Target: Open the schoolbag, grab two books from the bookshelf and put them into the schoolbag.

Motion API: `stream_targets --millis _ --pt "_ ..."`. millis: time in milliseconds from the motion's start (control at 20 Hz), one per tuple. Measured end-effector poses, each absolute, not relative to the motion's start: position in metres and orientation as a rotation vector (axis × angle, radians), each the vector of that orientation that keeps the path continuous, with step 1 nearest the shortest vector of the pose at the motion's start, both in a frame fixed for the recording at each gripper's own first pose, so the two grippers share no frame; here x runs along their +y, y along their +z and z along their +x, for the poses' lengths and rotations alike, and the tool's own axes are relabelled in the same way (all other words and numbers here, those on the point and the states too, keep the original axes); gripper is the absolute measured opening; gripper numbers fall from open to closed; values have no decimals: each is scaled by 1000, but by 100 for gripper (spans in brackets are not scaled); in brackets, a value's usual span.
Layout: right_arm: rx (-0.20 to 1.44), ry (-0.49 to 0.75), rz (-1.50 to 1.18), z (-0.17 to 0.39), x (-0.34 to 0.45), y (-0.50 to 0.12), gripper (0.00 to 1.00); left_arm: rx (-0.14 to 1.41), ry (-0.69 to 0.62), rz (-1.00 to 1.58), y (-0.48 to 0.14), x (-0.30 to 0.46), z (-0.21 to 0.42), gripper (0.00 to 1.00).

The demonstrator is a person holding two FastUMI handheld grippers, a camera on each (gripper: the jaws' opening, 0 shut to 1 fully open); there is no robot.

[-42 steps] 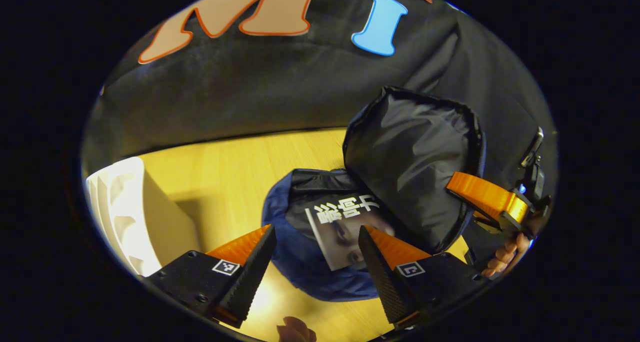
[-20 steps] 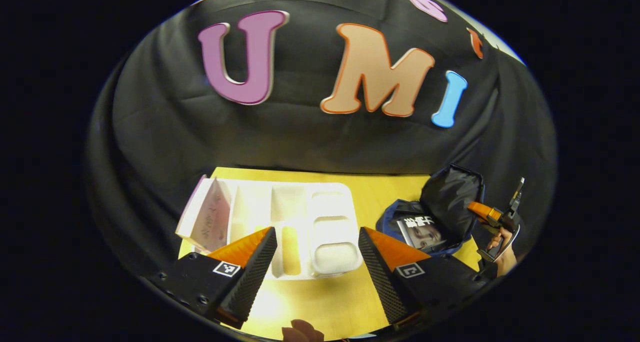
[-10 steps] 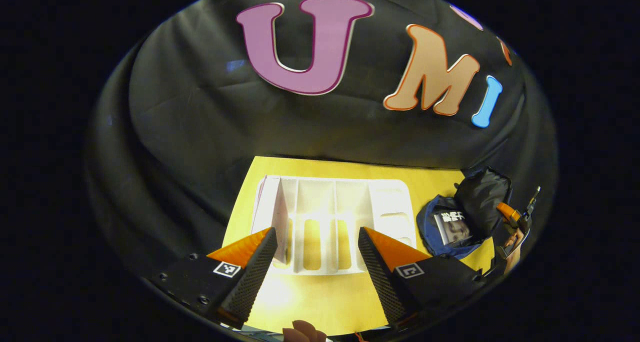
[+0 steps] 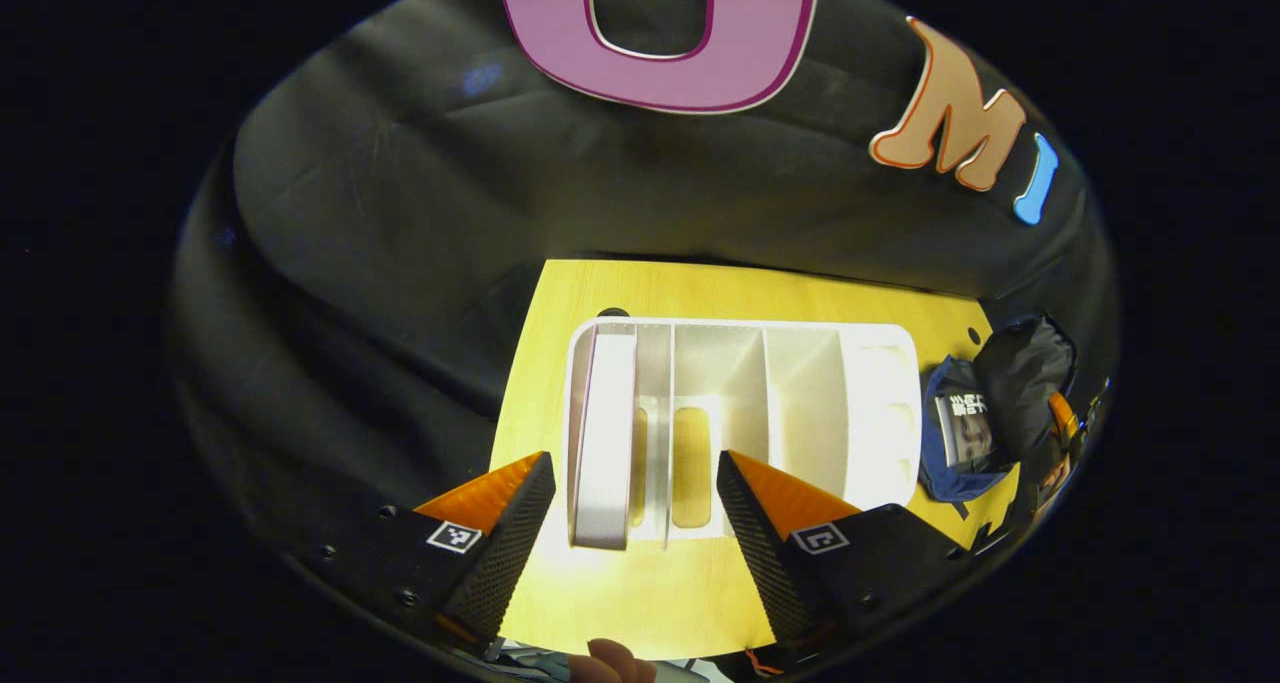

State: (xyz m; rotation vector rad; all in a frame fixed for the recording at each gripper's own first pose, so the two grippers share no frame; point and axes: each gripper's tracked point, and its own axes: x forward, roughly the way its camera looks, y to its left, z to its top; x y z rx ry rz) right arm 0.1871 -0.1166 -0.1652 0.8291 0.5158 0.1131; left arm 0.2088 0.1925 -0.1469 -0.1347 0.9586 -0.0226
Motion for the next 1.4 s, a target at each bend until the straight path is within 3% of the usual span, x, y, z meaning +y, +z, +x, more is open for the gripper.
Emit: stream_targets --millis 800,1000,1100,1150,1200,1400 --pt "517 95 817 186 -123 -166 4 1161 -25 -155 -207 199 232 94" --pt "516 90 826 186 -124 -167 3 1202 -3 -136 -215 204 227 78" --pt "516 91 821 186 -123 -167 3 1215 9 -134 -220 208 227 64" --pt "517 92 821 186 -122 -167 4 1224 8 -137 -226 206 226 47" --pt "517 91 822 186 -123 -167 4 1228 2 -136 -221 207 224 42" --pt "519 90 823 187 -122 -168 3 1236 -3 -133 -221 208 224 37"
